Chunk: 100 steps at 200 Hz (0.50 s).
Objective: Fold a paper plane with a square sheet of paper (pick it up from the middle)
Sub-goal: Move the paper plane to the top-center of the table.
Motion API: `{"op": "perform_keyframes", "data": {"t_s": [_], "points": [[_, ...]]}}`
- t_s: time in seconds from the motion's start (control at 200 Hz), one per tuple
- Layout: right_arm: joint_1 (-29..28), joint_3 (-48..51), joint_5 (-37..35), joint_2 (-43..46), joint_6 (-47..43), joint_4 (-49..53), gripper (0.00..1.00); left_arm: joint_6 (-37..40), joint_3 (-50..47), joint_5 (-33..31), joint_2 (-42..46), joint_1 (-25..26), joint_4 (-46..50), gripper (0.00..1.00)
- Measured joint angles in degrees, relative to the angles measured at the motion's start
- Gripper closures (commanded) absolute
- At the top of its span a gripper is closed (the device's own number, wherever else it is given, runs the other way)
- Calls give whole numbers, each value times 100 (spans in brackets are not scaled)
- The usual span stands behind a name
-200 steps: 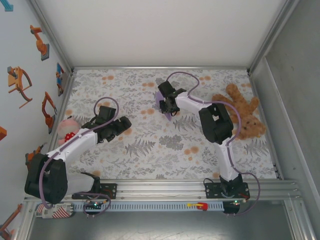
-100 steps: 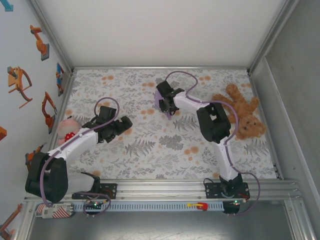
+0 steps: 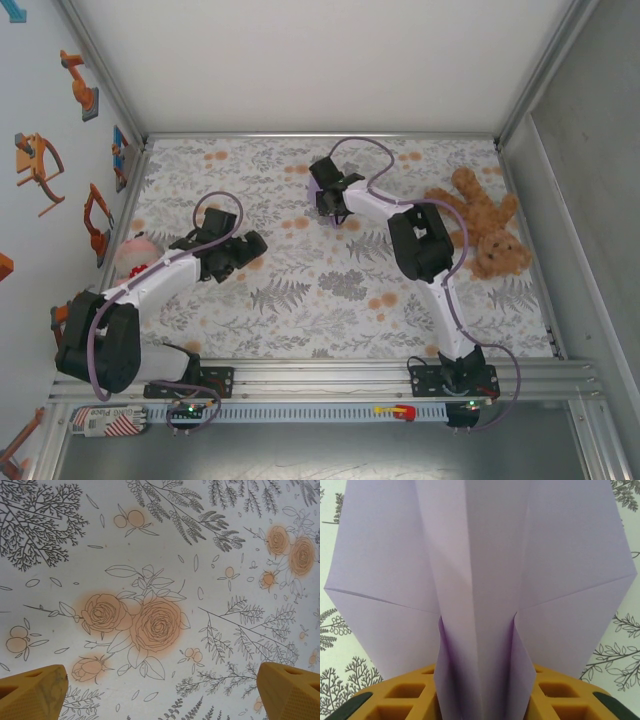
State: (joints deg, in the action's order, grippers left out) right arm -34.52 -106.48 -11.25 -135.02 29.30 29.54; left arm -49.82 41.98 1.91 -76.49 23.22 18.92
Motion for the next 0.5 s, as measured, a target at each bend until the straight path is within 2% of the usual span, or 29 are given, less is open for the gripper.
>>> {"op": "perform_keyframes", "data": {"t_s": [0.501], "points": [[4,-107,22,-20,-140,68,63,-160,157,-256,81,190,55,4]]}}
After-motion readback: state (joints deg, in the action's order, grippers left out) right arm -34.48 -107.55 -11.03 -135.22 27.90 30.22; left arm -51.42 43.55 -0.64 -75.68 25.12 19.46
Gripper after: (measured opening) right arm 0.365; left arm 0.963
